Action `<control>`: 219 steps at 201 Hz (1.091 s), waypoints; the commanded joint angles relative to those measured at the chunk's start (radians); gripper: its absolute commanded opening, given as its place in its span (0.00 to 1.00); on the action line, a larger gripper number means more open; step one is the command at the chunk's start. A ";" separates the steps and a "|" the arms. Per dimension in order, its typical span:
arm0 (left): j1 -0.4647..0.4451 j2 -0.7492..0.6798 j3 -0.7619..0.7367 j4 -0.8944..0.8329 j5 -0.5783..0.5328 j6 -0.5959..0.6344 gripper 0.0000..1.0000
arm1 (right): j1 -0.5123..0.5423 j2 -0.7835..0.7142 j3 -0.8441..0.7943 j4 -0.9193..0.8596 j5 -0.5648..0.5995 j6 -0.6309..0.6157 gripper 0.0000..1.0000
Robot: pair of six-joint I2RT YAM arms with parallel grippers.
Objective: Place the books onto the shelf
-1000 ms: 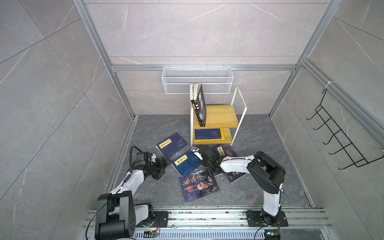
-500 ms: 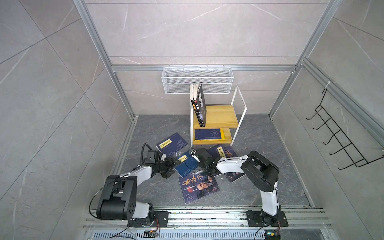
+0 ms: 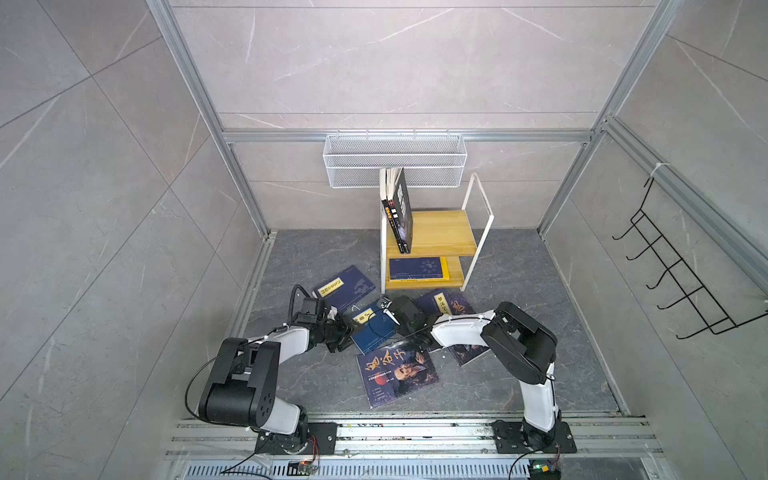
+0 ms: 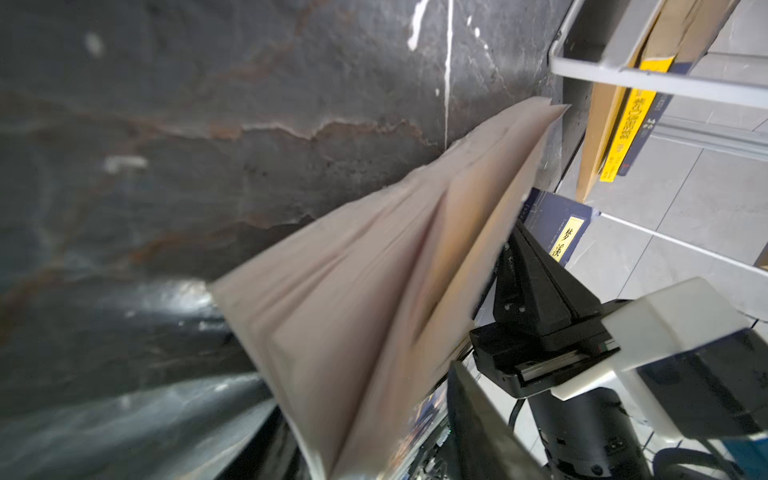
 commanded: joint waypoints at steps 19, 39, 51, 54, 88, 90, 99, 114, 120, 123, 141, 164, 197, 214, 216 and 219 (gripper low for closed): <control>-0.012 -0.057 0.042 0.011 0.034 -0.003 0.30 | 0.027 0.016 -0.011 -0.049 -0.045 0.033 0.00; -0.011 -0.070 0.053 0.011 0.033 0.010 0.12 | 0.028 0.000 -0.024 -0.043 -0.030 0.042 0.00; -0.011 -0.082 0.060 -0.002 0.044 0.020 0.03 | 0.032 -0.019 -0.039 -0.033 -0.019 0.042 0.00; -0.011 -0.085 0.058 -0.002 0.048 0.020 0.01 | 0.034 -0.025 -0.045 -0.025 -0.016 0.041 0.00; -0.008 -0.120 0.066 0.012 0.068 0.051 0.00 | 0.044 -0.139 -0.129 0.069 0.044 0.042 0.00; -0.008 -0.121 0.068 0.012 0.071 0.053 0.00 | 0.045 -0.150 -0.136 0.076 0.049 0.044 0.00; -0.006 -0.132 0.078 0.010 0.089 0.058 0.00 | 0.050 -0.199 -0.171 0.098 0.059 0.053 0.01; -0.006 -0.148 0.090 0.013 0.129 0.078 0.00 | 0.059 -0.286 -0.235 0.151 0.070 0.056 0.08; -0.006 -0.155 0.093 0.015 0.145 0.086 0.00 | 0.062 -0.319 -0.259 0.172 0.084 0.058 0.10; -0.006 -0.158 0.094 0.015 0.155 0.091 0.00 | 0.064 -0.332 -0.271 0.181 0.090 0.060 0.11; 0.002 -0.178 0.110 0.016 0.224 0.110 0.00 | 0.080 -0.436 -0.332 0.204 0.128 0.061 0.17; 0.029 -0.208 0.123 0.006 0.293 0.107 0.00 | 0.108 -0.568 -0.419 0.262 0.159 0.031 0.34; 0.071 -0.238 0.146 0.006 0.353 0.086 0.00 | 0.162 -0.703 -0.503 0.335 0.177 -0.079 0.57; 0.086 -0.247 0.156 0.005 0.391 0.085 0.00 | 0.199 -0.748 -0.535 0.353 0.157 -0.175 0.60; 0.087 -0.248 0.158 0.006 0.395 0.086 0.00 | 0.201 -0.751 -0.540 0.358 0.153 -0.184 0.60; 0.088 -0.249 0.159 0.006 0.401 0.088 0.00 | 0.207 -0.754 -0.547 0.368 0.151 -0.206 0.60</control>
